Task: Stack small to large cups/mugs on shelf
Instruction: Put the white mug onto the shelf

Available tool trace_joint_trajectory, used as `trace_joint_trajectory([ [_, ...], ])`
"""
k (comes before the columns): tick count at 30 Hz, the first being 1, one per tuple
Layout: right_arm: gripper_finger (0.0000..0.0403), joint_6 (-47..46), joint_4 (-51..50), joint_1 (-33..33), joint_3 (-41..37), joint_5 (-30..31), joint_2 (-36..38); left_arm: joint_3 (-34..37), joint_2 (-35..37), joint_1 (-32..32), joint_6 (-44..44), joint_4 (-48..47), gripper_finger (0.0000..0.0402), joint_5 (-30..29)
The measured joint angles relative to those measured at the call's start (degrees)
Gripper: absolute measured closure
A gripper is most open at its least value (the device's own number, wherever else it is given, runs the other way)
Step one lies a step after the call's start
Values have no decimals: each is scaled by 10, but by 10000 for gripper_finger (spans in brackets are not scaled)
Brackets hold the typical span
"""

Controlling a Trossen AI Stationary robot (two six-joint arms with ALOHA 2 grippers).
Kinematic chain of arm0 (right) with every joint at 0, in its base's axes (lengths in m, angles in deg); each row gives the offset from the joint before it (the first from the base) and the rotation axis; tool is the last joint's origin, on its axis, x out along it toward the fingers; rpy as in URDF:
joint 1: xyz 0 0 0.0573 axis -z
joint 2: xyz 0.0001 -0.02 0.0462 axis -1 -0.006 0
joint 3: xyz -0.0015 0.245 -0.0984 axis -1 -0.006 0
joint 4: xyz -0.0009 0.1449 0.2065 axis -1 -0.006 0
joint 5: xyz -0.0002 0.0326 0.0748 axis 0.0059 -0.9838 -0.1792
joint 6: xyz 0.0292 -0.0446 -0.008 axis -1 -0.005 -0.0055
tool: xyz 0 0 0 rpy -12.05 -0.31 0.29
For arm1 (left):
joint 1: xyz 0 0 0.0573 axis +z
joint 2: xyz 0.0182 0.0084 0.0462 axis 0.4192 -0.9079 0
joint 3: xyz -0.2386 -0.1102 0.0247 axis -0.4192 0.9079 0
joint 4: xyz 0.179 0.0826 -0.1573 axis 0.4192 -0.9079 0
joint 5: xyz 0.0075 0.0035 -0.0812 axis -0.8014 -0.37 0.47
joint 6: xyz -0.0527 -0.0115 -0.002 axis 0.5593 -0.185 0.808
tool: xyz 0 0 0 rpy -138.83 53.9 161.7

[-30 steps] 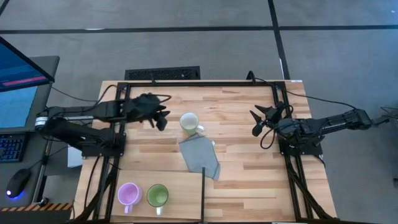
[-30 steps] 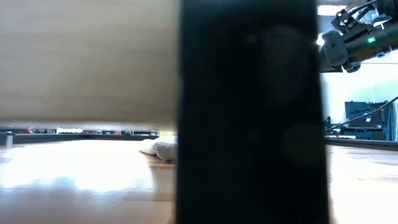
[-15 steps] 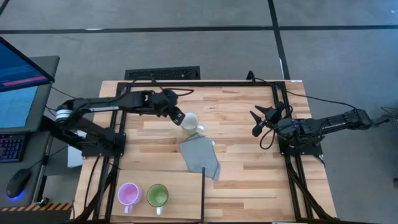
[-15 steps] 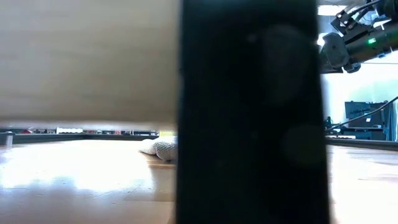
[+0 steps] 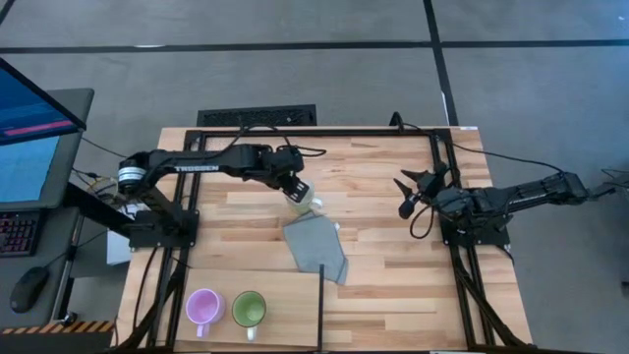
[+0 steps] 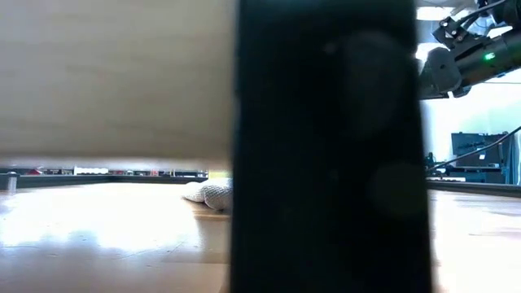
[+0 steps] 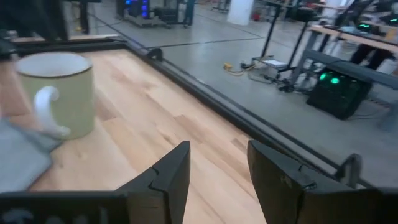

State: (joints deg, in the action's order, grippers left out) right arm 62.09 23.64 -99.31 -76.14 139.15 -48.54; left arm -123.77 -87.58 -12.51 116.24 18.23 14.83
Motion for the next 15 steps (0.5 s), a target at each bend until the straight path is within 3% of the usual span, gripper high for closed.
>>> trace_joint_trajectory([
  [5, 223, 0, -9, 0, 0, -30, 0, -11, 0, 2, 7, -23, 264, -25],
  [15, 222, 0, -18, 0, 0, -32, 0, -17, -1, 5, 21, -70, 264, -15],
])
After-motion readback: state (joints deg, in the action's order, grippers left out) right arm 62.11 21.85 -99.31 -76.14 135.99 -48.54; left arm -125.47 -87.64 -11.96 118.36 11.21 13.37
